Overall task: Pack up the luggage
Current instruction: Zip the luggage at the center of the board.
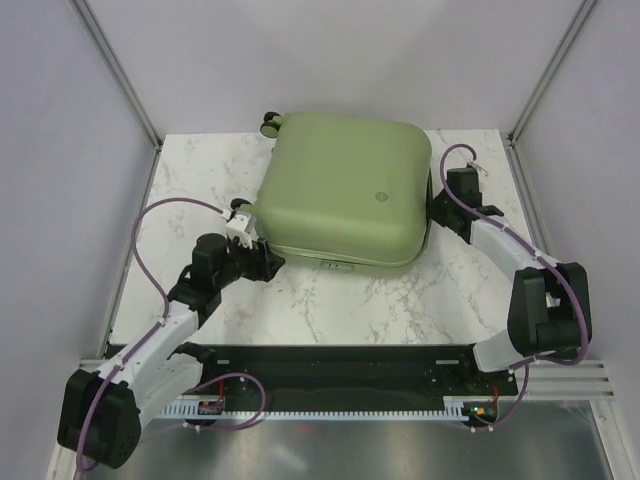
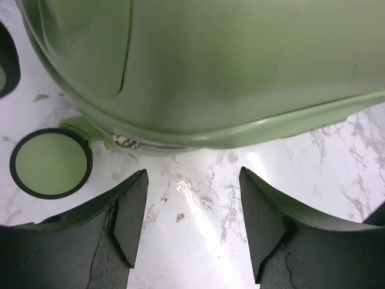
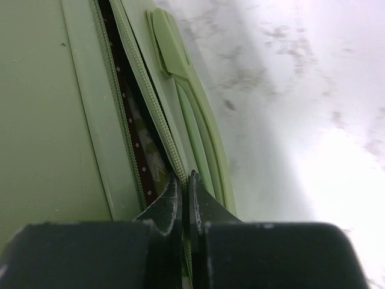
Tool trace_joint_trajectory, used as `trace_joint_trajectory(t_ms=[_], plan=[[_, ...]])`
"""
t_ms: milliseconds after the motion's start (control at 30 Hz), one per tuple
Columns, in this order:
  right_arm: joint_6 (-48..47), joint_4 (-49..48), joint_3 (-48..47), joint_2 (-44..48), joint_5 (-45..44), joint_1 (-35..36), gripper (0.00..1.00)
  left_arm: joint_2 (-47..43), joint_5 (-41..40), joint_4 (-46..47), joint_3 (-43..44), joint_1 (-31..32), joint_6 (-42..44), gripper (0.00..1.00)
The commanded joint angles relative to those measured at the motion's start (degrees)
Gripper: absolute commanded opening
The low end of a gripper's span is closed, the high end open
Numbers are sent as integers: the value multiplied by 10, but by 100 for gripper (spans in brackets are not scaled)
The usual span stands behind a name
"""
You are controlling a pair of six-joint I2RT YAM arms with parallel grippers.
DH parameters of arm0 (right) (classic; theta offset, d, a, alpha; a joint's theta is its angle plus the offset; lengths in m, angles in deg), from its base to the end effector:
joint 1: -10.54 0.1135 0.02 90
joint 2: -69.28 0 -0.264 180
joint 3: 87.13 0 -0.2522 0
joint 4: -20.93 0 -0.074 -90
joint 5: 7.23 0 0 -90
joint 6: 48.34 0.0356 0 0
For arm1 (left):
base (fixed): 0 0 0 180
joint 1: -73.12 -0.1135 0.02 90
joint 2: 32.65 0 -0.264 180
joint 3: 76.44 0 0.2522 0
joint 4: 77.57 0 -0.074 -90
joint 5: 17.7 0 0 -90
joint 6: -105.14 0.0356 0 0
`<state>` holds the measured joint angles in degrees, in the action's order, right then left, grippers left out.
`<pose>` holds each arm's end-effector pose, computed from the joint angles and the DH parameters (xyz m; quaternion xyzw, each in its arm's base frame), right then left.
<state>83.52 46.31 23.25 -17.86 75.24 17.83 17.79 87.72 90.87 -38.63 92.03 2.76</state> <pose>0.3253 0.0369 0.2269 0.2968 0.8656 0.1111 0.3876 0.1831 -0.0727 0.2175 0.1201 0.8265 -0.2536 0.4880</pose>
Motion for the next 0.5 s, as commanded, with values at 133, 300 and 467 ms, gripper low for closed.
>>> trace_joint_trajectory(t_ms=[133,300,467], plan=[[-51,228,65,49,-213,-137,0,66,129,71,41,18,39,67],[-98,242,35,64,-224,-198,0,138,165,140,72,41,45,67],[-139,242,20,57,-212,-237,0,192,198,197,86,45,54,67]])
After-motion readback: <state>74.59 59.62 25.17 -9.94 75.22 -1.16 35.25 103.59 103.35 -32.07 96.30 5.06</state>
